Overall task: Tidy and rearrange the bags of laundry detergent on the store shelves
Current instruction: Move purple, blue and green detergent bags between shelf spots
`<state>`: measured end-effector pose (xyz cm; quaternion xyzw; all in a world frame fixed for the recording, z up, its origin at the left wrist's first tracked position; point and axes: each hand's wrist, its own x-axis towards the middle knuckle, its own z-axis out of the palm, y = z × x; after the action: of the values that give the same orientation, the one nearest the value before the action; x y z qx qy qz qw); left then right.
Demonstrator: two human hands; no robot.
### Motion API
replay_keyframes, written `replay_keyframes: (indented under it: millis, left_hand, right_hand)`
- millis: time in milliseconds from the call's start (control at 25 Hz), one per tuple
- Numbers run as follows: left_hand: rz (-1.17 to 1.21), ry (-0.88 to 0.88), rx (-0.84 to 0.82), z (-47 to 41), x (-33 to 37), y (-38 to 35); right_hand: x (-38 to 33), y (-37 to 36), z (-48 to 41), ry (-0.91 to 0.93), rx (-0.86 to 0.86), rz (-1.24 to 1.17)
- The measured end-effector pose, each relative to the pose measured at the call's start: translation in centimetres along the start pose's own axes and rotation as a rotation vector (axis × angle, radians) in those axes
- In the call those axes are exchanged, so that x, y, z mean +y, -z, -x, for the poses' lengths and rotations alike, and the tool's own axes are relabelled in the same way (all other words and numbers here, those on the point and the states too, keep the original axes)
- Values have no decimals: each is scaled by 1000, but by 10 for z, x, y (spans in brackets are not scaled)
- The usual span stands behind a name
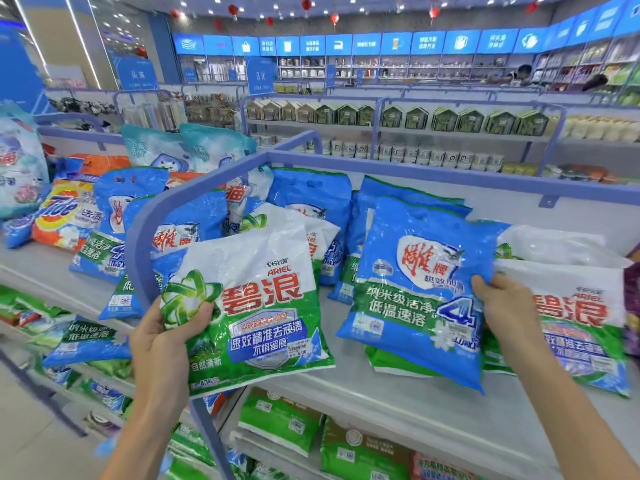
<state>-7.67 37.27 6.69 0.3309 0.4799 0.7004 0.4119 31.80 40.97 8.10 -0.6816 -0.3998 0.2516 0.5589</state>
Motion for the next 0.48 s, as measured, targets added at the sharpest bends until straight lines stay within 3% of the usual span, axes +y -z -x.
replay_keyframes:
  millis: [80,240,400,480]
  left_hand:
    - [6,13,-17,4,-1,-1]
    - [-4,12,-21,9,5,0]
    - [9,-28,-32,20,21,2]
    - [25,-60,-12,20,29,5]
  right_hand:
    - [10,-1,1,-2,29,191]
    - [-4,-5,6,68,53,313]
    - [-29,-30,40,525,228,373]
    - [-53,-60,53,496,13,207]
